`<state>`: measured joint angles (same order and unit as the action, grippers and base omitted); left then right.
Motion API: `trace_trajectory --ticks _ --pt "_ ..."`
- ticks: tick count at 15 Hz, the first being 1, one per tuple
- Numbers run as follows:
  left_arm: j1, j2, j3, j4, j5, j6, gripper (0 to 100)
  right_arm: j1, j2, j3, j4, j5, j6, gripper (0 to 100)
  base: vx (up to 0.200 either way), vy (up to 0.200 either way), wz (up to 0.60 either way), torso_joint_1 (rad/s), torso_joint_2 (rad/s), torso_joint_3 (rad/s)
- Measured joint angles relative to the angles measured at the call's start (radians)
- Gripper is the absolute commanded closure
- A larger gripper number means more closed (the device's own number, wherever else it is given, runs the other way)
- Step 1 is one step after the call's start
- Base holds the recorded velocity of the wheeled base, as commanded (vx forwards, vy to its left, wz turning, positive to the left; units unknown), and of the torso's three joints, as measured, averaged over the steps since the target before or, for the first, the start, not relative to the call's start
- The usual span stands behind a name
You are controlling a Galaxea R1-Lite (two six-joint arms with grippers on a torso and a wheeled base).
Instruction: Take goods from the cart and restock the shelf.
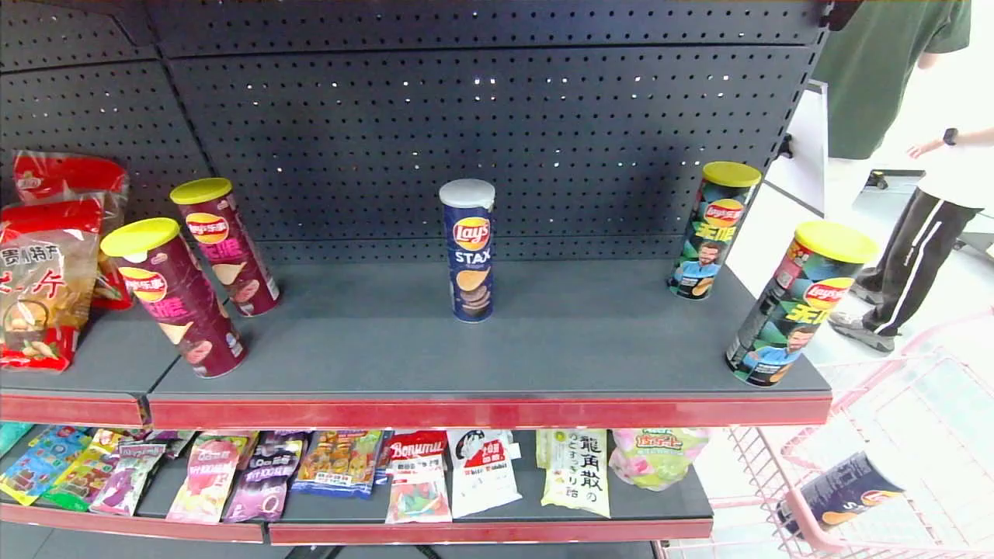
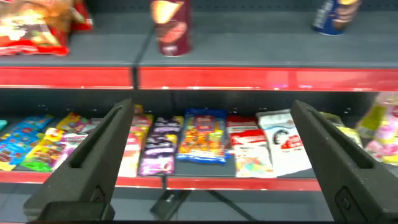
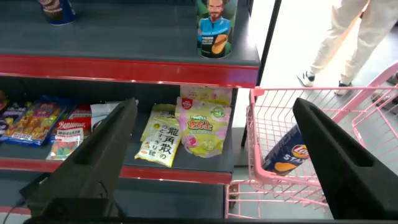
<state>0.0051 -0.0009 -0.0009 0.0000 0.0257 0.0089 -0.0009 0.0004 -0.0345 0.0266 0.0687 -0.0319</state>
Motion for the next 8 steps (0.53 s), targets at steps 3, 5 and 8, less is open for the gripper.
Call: trace_trajectory --ticks 3,5,8 --pt "-0.001 0.0 0.0 0.0 0.0 0.0 0 -0.001 0.0 0.002 -0.004 0.018 -0.006 0 0.0 -0.2 0.0 0.002 0.0 -0.001" --pt "-0.001 0.0 0.001 0.0 0.0 0.0 0 0.0 0.0 0.005 -0.006 0.017 -0.007 0 0.0 -0.2 0.0 0.002 0.0 0.005" --pt "-0.001 0.0 0.001 0.0 0.0 -0.001 0 -0.001 0.0 0.006 -0.006 0.017 -0.007 0 0.0 -0.2 0.0 0.001 0.0 -0.001"
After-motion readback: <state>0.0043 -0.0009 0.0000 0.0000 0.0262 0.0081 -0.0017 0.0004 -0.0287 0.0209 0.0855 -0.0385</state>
